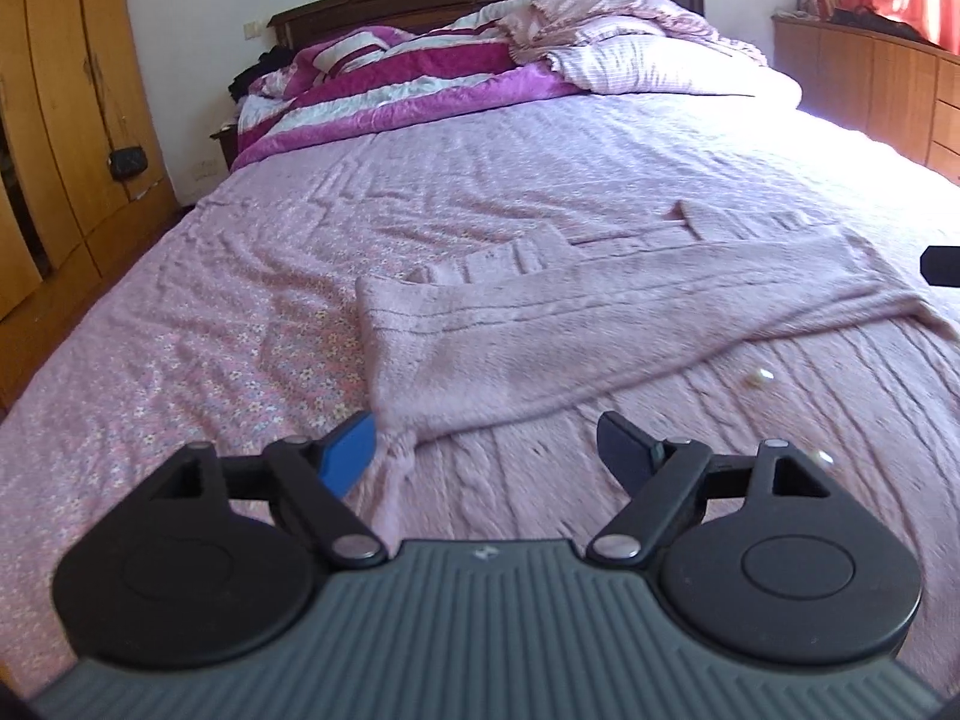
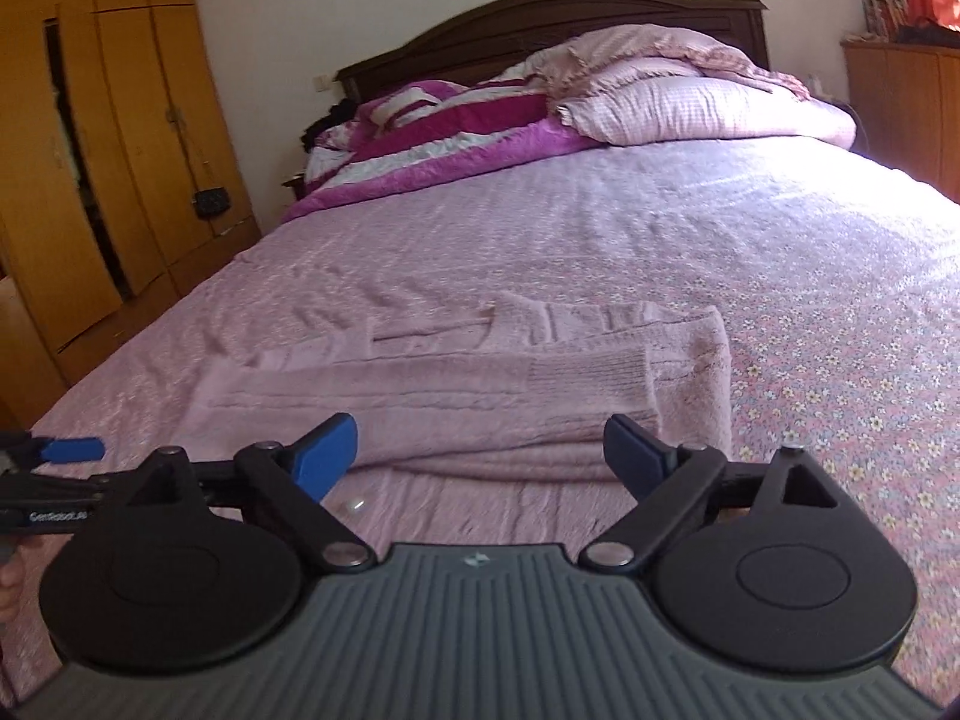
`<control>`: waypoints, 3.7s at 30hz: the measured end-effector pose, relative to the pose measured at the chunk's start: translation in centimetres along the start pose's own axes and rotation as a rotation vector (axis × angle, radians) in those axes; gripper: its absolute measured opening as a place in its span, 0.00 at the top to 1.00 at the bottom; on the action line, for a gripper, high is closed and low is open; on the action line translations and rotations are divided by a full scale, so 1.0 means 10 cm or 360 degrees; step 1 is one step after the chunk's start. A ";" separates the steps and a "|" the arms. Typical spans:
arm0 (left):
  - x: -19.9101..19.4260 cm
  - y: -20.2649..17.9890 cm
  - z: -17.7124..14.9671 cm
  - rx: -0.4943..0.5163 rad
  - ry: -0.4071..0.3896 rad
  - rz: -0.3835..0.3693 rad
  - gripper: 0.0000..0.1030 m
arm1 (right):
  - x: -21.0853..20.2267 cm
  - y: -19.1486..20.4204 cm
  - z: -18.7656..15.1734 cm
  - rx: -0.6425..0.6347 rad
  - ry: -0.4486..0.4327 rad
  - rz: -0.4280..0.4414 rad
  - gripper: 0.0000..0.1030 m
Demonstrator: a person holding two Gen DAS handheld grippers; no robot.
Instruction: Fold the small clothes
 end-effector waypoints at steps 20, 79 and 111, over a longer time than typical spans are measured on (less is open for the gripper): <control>-0.78 -0.38 -0.78 -0.0040 0.0136 -0.0137 0.20 | -0.86 0.19 -1.25 -0.0396 0.0203 -0.0120 0.00; -0.51 -1.32 -0.97 0.0635 0.0193 -0.0353 0.21 | -0.44 0.40 -1.55 -0.0599 0.0265 -0.0253 0.00; -0.76 -0.80 -0.07 0.0114 -0.0255 -0.0319 0.88 | -0.61 0.40 -1.09 -0.0271 0.0041 -0.0056 0.88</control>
Point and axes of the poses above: each gripper's, at about its wrist camera, not at the fingertips, and x roughly the way its jaws point, y to its left, z to its top, the point moved 6 cm from there along x, roughly the way its jaws point, and after that the axes turned 12 degrees about x, right-handed, at the moved point
